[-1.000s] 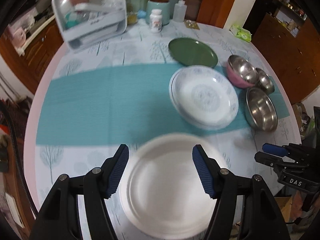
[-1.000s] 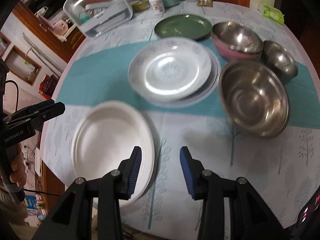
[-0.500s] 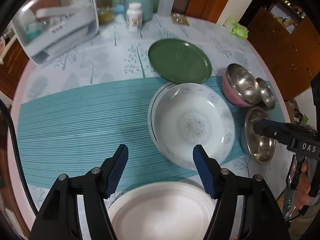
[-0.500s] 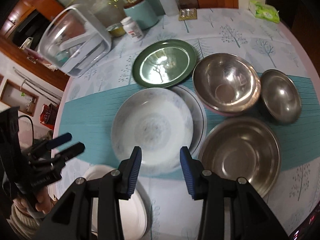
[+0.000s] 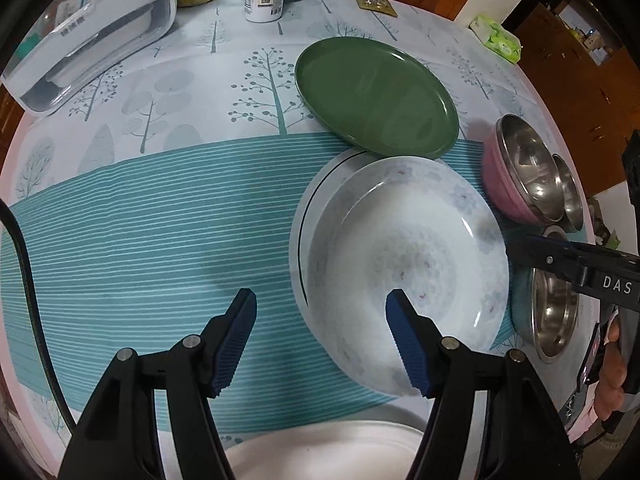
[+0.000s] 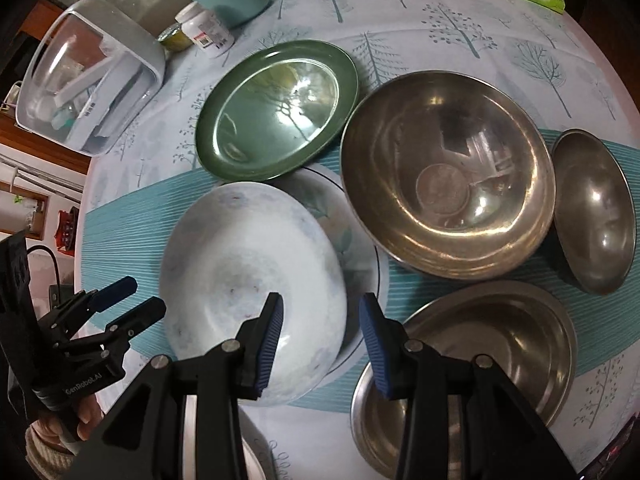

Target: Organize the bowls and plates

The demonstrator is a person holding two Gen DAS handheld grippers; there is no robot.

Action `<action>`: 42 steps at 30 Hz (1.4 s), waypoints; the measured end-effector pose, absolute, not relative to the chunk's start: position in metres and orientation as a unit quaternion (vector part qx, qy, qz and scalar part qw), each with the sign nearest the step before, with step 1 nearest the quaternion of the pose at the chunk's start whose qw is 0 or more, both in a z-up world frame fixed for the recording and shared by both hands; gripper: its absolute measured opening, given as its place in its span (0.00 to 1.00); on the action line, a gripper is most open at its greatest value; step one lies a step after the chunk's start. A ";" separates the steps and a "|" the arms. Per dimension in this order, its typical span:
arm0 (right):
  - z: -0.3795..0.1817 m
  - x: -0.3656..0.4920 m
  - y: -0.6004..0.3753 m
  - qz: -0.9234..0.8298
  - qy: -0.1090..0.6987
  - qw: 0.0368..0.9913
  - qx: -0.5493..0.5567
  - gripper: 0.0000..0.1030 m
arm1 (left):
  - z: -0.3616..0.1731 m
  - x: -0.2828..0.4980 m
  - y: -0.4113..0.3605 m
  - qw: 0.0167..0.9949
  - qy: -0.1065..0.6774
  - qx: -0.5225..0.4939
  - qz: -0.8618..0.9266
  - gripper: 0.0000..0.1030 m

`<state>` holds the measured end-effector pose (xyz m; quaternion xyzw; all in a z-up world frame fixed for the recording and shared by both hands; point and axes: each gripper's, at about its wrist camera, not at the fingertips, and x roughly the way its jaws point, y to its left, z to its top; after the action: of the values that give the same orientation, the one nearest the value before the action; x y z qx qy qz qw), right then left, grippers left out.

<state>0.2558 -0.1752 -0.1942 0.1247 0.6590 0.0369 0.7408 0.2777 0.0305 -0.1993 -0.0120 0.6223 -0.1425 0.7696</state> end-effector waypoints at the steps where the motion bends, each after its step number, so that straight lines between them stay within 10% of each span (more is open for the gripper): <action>1: -0.195 0.258 -0.175 0.037 0.660 0.740 0.124 0.39 | -0.201 0.279 0.029 0.769 0.623 -0.011 -0.142 0.64; 15: -0.214 0.268 -0.172 0.033 0.672 0.733 0.101 0.39 | -0.224 0.292 0.021 0.760 0.634 -0.012 -0.143 0.63; 42: -0.227 0.276 -0.150 0.021 0.686 0.726 0.049 0.10 | -0.241 0.294 0.032 0.739 0.652 -0.059 -0.160 0.11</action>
<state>0.2756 -0.1505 -0.2266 0.0491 0.6857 0.0210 0.7259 0.2939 0.0322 -0.2413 -0.0586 0.6516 -0.1604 0.7391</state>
